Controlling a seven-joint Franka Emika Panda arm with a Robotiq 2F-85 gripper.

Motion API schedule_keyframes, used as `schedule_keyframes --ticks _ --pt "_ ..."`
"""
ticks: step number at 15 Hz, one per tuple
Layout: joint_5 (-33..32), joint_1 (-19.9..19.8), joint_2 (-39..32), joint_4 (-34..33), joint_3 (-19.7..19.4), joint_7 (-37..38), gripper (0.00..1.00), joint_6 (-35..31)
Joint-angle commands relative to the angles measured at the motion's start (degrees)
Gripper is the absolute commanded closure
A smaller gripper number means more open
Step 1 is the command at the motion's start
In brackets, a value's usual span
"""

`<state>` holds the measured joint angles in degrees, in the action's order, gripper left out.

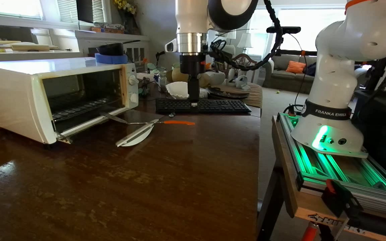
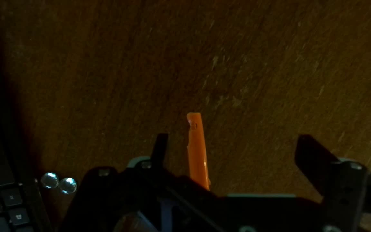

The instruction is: Use the fish slice to place the glass objects on top of the white oven.

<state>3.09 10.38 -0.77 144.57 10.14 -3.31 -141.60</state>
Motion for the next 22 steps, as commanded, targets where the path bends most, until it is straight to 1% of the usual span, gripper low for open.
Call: schedule_keyframes --ticks 1,3,7,9,12,14,15,16,17,18,19,20,21,22 --pt "-0.2 -0.6 -2.6 -0.1 -0.4 -2.0 0.00 -3.7" --pt "-0.3 -0.7 -4.4 -0.8 -0.3 -2.9 0.00 -5.5" --pt "-2.7 -0.2 -6.4 -1.3 0.0 -0.9 0.00 -8.9" --pt "-6.0 -0.1 -7.0 -1.4 -0.6 0.9 0.00 -10.2" --pt "-7.3 -0.3 -7.6 -1.8 -0.7 0.5 0.00 -11.3" --pt "-6.9 -0.4 -8.2 -2.1 -0.6 -0.2 0.00 -11.8" --pt "-7.0 -0.4 -8.5 -2.4 -0.6 0.0 0.04 -12.1" --pt "-7.4 -0.3 -8.7 -2.6 -0.7 0.2 0.13 -12.5" --pt "-6.9 -0.4 -9.0 -2.8 -0.5 -0.1 0.17 -13.2" --pt "-6.4 -0.4 -9.3 -3.0 -0.4 -0.4 0.19 -13.8" --pt "-6.2 -0.5 -9.8 -3.1 -0.4 -0.7 0.29 -14.4" --pt "-5.9 -0.6 -10.1 -3.1 -0.3 -1.0 0.27 -14.9" --pt "-5.8 -0.6 -10.4 -3.1 -0.3 -1.2 0.27 -15.4" --pt "-5.9 -0.7 -10.8 -3.0 -0.3 -1.2 0.31 -15.9"
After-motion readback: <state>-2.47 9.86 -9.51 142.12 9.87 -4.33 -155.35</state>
